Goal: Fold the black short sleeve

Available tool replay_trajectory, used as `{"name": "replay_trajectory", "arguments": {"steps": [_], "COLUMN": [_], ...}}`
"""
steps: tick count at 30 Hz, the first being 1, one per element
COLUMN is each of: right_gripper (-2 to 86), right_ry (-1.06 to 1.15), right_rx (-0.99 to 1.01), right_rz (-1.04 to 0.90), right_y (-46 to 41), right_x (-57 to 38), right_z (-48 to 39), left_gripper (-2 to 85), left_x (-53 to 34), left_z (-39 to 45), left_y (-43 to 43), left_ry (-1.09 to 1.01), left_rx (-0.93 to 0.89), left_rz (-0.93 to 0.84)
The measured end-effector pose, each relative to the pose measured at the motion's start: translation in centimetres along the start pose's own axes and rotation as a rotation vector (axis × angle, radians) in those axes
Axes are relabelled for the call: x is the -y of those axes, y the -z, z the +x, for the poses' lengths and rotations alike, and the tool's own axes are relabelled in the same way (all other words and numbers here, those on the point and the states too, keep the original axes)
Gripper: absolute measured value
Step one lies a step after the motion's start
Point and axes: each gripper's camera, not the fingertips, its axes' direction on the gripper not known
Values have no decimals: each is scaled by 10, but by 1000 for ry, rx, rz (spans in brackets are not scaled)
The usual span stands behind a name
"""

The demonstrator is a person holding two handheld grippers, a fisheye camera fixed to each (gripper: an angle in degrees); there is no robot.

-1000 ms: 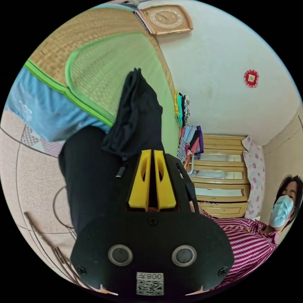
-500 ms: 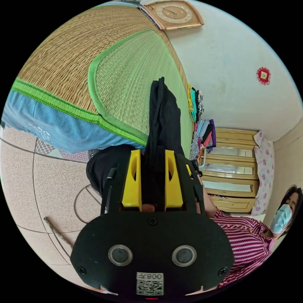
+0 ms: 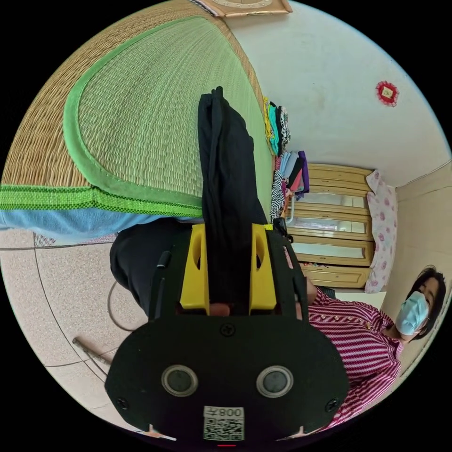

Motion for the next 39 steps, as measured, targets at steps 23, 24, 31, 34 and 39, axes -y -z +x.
{"name": "replay_trajectory", "arguments": {"steps": [23, 24, 31, 34, 39], "right_gripper": [16, 15, 13, 12, 11], "right_ry": [98, 129, 415, 575, 795], "right_rx": [37, 54, 134, 169, 184], "right_rz": [-7, -3, 52, 77, 101], "right_y": [-28, -26, 0, 15, 33], "right_x": [26, 24, 3, -19, -63], "right_z": [-84, -98, -225, -290, -367], "left_gripper": [47, 46, 41, 40, 38], "left_x": [-89, -92, -123, -143, -179], "left_z": [75, 81, 185, 238, 298], "left_y": [11, 13, 36, 47, 48], "left_ry": [-84, -98, -353, -509, -688], "left_rx": [-107, -118, -196, -249, -227], "left_rz": [150, 161, 281, 329, 361]}}
